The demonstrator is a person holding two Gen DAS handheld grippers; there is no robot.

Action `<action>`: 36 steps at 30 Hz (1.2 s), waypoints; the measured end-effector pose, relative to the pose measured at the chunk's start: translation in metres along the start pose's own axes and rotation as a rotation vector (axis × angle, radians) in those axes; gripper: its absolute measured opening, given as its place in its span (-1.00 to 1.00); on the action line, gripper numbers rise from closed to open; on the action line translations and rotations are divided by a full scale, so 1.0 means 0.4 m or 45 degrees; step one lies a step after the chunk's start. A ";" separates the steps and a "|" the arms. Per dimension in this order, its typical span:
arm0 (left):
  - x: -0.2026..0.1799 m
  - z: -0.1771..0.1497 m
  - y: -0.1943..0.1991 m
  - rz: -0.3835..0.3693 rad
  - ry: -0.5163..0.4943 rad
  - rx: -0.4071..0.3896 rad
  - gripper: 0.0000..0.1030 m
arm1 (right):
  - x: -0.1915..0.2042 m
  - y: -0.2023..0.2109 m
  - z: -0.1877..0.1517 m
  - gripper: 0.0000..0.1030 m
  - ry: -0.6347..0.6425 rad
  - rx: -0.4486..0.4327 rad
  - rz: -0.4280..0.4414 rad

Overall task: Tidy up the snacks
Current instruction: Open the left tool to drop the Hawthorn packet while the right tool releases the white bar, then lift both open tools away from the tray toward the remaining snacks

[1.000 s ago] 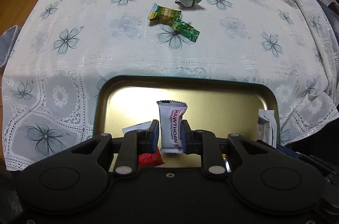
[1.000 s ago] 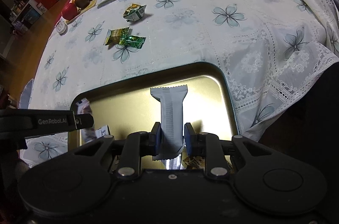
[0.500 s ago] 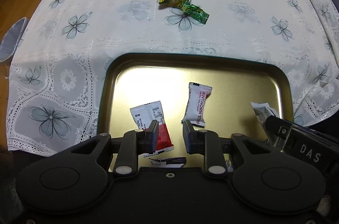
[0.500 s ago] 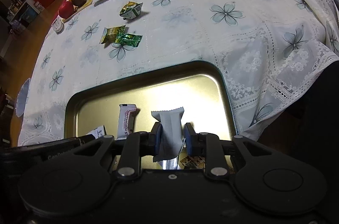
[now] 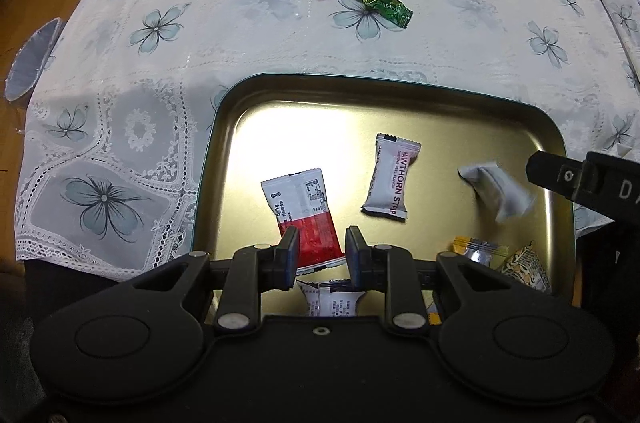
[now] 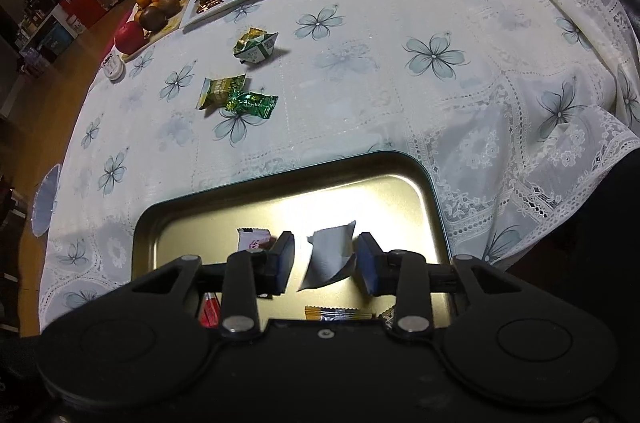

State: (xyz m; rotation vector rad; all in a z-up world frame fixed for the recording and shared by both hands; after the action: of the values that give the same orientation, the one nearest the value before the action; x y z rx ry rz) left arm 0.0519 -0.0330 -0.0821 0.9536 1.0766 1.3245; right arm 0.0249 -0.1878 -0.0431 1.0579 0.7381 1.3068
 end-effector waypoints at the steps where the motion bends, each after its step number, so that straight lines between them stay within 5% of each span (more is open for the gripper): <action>1: 0.002 -0.001 0.000 0.000 0.001 0.002 -0.33 | 0.002 0.001 0.000 -0.24 0.002 0.001 0.001; 27: 0.034 -0.030 0.011 0.008 0.026 -0.007 -0.32 | 0.027 0.001 -0.064 -0.23 0.063 0.086 0.013; 36: 0.047 -0.045 0.020 0.034 0.027 -0.016 -0.31 | 0.048 0.011 -0.086 -0.04 0.118 0.099 0.016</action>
State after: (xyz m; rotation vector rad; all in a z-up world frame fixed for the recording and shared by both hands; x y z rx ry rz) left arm 0.0317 -0.0152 -0.0800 0.9488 1.0739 1.3645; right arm -0.0050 -0.1624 -0.0494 1.0708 0.8587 1.3537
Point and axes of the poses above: each gripper's, at about its wrist camera, not at the fingertips, and y roughly against the way its jaws point, x to its left, z to its top, the point moved 7 cm from there along -y, roughly the way its jaws point, and after that the axes turned 14 degrees about y, right-handed, at the moved point
